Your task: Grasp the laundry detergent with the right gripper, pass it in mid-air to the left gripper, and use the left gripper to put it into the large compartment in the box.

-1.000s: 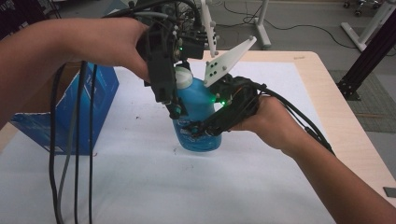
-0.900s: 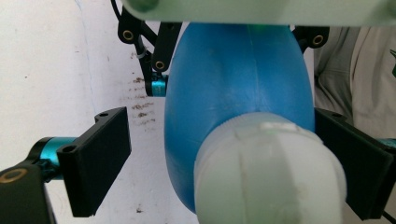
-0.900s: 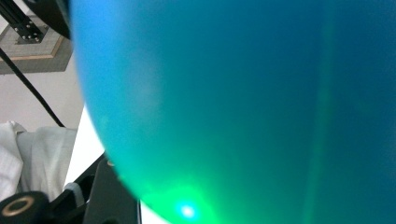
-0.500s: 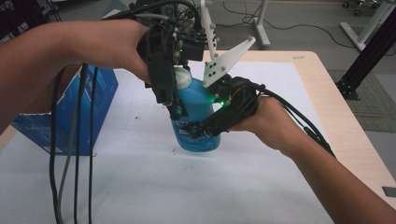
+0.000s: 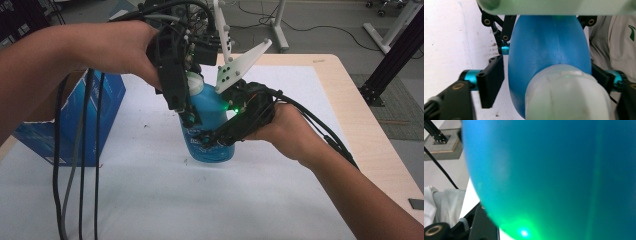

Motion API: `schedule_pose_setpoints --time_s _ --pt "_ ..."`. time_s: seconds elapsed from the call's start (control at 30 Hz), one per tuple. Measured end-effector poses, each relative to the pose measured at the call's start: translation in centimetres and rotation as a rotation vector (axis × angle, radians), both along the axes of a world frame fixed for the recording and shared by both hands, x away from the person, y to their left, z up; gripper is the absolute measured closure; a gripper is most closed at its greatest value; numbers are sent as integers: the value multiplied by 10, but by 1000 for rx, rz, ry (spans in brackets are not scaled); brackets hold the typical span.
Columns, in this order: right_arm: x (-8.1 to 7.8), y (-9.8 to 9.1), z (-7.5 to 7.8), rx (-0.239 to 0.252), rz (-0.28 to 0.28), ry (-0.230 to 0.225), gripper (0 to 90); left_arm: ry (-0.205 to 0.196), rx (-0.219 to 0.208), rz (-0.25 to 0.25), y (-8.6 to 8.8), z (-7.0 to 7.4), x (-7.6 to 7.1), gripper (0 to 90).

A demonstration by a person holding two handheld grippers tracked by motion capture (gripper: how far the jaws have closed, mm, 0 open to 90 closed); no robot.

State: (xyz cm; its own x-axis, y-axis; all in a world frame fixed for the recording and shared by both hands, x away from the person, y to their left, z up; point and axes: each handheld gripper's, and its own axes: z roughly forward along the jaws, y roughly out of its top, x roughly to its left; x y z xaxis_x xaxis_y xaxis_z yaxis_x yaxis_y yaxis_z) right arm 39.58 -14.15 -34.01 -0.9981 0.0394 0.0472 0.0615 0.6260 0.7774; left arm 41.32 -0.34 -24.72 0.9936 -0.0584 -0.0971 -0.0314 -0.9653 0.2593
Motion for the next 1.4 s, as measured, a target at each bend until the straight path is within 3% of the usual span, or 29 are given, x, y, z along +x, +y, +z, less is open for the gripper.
schedule_pose_setpoints --time_s 0.17,0.53,0.8,0.83,0.9,0.93,1.0,1.07,1.13,1.17,1.4 --pt "0 0 0 -1 1 0 451 1 6 -2 0 -1 1 265" --pt "0 0 -1 1 0 2 451 17 1 -14 0 0 -1 369" --pt "0 -1 -1 13 3 4 442 -5 -13 -13 -1 4 -4 378" --pt "0 -2 0 15 5 4 429 -6 -14 -13 -1 4 -4 379" --pt "0 -2 2 22 6 24 258 -14 -7 -5 -1 6 -5 380" --pt "0 -3 2 12 -5 35 208 -17 -4 -1 -1 7 -6 380" --pt "-1 -6 2 -9 9 48 207 -23 -2 15 1 11 -6 380" --pt "-3 -11 3 -15 16 39 206 -30 15 26 5 17 -5 380" --pt "-3 -19 5 -24 1 31 111 -37 30 49 10 21 -5 379" --pt "-3 -23 6 -30 -16 27 106 -37 38 64 13 25 -5 380" --pt "0 -58 26 -165 -111 -22 107 -44 64 173 39 60 -2 380"
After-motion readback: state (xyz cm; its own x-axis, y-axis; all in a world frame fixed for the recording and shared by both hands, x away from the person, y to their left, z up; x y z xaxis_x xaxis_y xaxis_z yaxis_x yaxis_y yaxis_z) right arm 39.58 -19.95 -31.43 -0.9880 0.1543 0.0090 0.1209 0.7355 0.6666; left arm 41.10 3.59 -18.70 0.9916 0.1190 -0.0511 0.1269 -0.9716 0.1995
